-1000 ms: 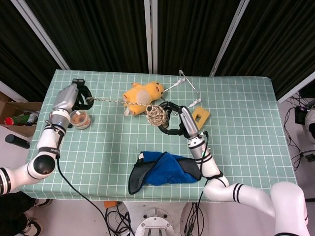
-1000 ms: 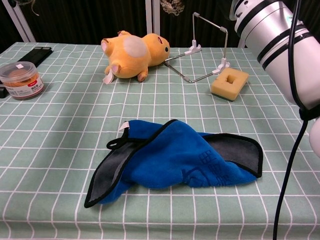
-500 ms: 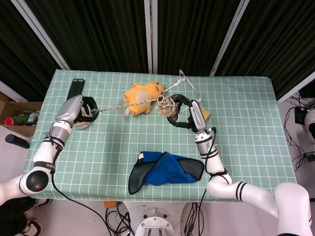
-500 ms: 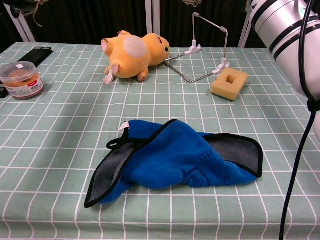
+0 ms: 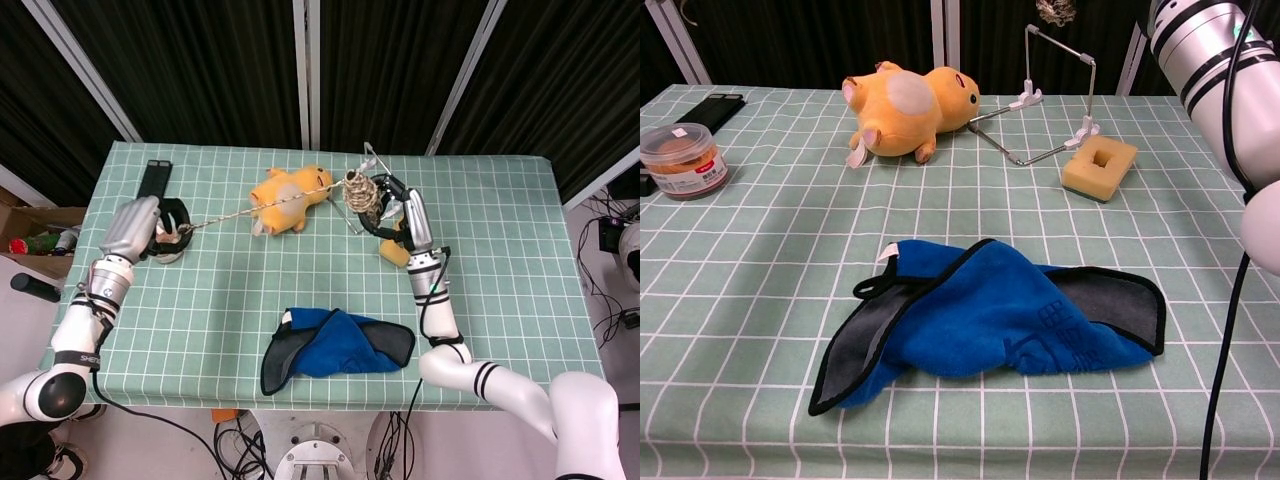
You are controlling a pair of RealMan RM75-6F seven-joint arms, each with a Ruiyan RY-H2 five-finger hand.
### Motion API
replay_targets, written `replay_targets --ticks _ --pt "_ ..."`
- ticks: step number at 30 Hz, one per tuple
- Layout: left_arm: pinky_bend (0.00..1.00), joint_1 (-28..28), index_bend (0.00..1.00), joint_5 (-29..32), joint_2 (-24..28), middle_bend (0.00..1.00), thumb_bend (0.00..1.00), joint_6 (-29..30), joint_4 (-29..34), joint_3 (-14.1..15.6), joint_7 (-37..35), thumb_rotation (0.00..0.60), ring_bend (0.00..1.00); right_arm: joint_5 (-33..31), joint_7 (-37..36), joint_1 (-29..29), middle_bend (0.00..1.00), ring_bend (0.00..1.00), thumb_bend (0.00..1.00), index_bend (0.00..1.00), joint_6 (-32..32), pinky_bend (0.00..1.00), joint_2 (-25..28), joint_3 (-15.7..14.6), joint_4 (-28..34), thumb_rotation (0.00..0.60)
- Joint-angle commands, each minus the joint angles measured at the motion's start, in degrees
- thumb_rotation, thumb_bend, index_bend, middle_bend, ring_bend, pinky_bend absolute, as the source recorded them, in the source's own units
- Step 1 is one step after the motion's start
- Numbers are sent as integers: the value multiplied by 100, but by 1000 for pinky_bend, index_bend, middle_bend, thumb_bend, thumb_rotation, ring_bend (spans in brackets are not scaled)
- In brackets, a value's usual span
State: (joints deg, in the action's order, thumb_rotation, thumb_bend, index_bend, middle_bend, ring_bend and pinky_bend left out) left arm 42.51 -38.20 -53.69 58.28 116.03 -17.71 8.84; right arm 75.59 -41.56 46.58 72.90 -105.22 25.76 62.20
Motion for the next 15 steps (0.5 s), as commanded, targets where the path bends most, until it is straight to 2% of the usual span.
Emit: replay_targets --ticks 1,8,15 --pt "704 -34 732 -104 -6 599 533 88 58 16 10 600 570 -126 2 105 579 563 749 781 -158 723 -85 95 -164 600" --pt "704 -128 732 -665 5 599 533 462 259 -16 67 600 570 -162 137 270 579 563 742 781 -324 723 -231 102 -319 600" --pt "704 -100 729 -1490 -112 601 534 901 513 60 618 600 571 -232 327 456 579 563 741 782 -513 723 -463 97 -419 600"
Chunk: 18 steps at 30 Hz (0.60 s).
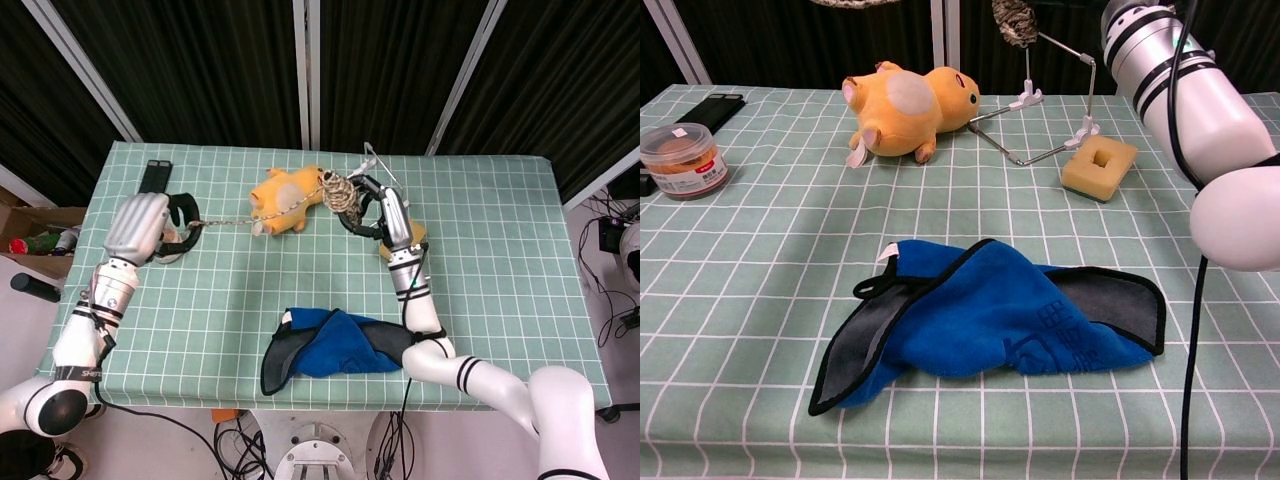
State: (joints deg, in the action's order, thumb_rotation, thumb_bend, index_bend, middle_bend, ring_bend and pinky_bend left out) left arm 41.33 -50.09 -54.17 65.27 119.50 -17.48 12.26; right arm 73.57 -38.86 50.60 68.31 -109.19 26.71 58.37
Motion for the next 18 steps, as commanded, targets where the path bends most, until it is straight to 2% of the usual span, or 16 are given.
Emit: replay_targets --ticks 1,8,14,18 --pt "704 28 729 -336 -73 601 533 226 203 35 318 600 571 -34 72 70 579 563 742 781 -65 723 -88 3 -47 600" --pt "698 253 736 -491 -206 619 533 502 739 -153 836 600 583 -171 397 374 579 563 749 781 -459 723 -278 57 -248 600" --pt "696 747 736 -119 -357 621 534 494 1028 -391 1504 600 584 -123 662 574 579 563 759 782 -747 723 -393 -74 -414 600" --pt "695 1127 738 379 -567 629 533 652 1174 -502 2063 600 589 -102 705 710 579 562 760 781 -852 723 -486 -72 -532 600"
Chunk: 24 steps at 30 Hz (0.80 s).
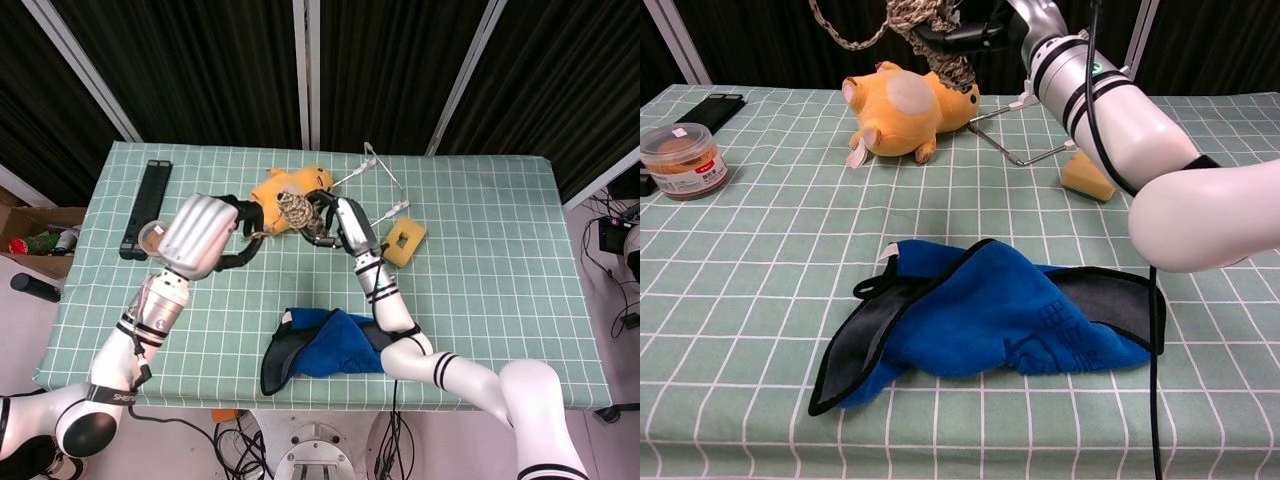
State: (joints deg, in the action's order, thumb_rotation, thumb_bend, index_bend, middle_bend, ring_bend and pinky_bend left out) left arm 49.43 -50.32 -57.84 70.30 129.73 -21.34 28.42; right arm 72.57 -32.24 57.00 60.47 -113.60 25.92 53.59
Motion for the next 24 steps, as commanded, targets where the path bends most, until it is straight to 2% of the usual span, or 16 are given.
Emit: replay_targets --ticks 1,5,13,16,24 --pt "696 399 739 523 -275 631 533 218 191 -133 571 600 591 -8 73 101 578 562 765 781 -95 723 -59 15 -75 600" --pt "696 735 740 1070 -592 633 535 438 372 -276 843 600 592 -11 158 230 579 562 775 781 -225 723 -77 38 -131 600" --pt "702 1418 739 2017 -1011 635 535 640 444 -683 1051 600 595 140 94 391 578 562 774 781 -563 723 7 -125 -62 600" --pt "705 1744 739 2557 -1097 636 535 673 357 -938 1103 600 596 207 35 422 578 562 770 781 -630 723 20 -195 34 600" --pt "706 2283 740 3428 -1160 636 535 729 -76 -1130 1354 600 596 481 -80 413 579 562 762 781 -611 723 145 -412 363 600"
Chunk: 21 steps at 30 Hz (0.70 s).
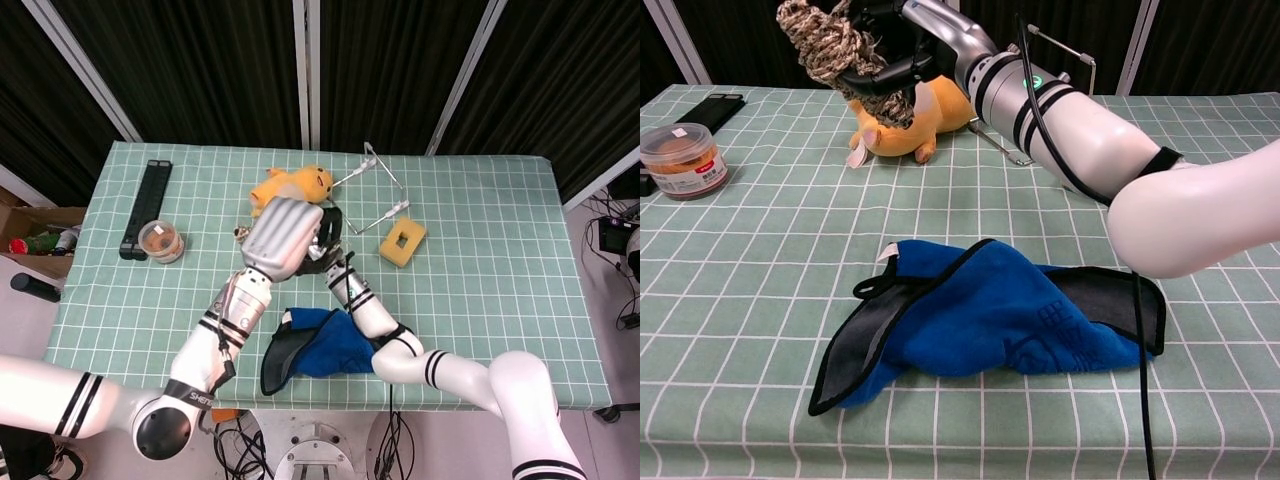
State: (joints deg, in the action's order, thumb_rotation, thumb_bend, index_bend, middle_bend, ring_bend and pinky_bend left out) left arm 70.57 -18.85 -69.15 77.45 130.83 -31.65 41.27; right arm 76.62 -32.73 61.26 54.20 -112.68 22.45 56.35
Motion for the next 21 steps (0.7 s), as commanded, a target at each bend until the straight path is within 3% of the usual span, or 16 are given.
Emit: replay_targets --ticks 1,6,12,21 --pt "707 199 740 374 -24 636 535 -4 -245 -126 51 600 596 111 -38 -25 579 562 762 781 27 723 75 -98 129 600" --pt "707 322 740 886 46 636 535 -191 -600 -341 -143 600 596 289 -73 -99 579 562 762 782 106 723 181 -270 352 600" --pt "707 317 740 843 175 636 535 -348 -1132 -261 -214 600 599 647 -161 -270 585 563 759 781 470 727 256 -555 578 600" --pt "711 102 743 1565 501 639 536 -795 -1520 -657 -917 600 607 732 -598 -593 596 564 755 788 695 736 416 -757 961 600"
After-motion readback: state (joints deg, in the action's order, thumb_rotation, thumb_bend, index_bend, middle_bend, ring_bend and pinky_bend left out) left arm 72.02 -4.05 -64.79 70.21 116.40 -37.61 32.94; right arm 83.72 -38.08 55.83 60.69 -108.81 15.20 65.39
